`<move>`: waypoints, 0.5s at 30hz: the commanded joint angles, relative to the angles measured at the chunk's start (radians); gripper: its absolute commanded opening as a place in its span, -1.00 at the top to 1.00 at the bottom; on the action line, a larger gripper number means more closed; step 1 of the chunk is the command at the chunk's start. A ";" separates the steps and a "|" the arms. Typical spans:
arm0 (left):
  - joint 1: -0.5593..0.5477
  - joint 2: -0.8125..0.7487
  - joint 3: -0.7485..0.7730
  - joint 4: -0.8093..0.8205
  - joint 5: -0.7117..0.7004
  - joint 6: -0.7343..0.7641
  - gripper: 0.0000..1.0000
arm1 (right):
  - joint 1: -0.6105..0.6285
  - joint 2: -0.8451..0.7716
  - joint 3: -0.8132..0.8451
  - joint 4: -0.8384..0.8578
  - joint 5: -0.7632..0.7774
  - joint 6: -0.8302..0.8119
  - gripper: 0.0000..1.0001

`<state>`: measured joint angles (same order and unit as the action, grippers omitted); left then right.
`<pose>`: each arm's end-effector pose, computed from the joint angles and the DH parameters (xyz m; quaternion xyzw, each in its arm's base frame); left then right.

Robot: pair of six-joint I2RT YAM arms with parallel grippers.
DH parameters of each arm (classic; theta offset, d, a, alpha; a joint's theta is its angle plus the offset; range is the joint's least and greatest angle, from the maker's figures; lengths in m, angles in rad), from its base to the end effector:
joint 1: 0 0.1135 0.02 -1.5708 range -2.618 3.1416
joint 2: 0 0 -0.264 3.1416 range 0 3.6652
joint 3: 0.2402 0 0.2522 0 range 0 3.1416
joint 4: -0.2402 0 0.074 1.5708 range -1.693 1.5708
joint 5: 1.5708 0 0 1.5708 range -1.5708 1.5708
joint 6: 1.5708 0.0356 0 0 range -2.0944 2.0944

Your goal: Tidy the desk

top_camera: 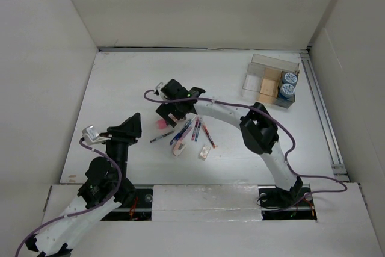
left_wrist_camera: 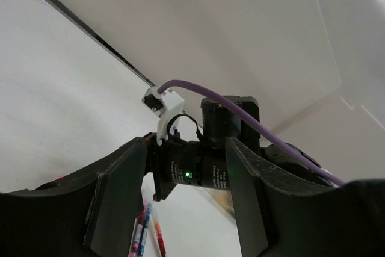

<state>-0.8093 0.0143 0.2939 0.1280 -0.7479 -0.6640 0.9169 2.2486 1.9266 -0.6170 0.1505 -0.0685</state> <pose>0.0636 -0.0317 0.2822 -0.2673 0.5322 -0.3739 0.7110 0.3092 0.3947 0.2104 -0.4277 0.8461 0.0624 0.3117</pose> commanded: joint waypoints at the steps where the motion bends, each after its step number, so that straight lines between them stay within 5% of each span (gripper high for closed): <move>1: 0.002 -0.039 -0.002 0.015 -0.024 -0.009 -0.04 | 0.005 -0.013 0.002 -0.069 -0.080 -0.037 -1.00; 6: 0.002 -0.024 -0.002 0.025 -0.018 -0.011 -0.04 | 0.005 -0.057 -0.060 -0.043 -0.137 -0.050 -1.00; 15: 0.002 0.009 0.001 0.018 -0.031 -0.013 -0.04 | 0.005 0.051 0.069 -0.081 -0.123 -0.053 -1.00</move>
<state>-0.8093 0.0269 0.2939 0.1287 -0.7624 -0.6662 0.9176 2.2658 1.9438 -0.6964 0.0410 -0.1085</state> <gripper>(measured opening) 0.517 0.999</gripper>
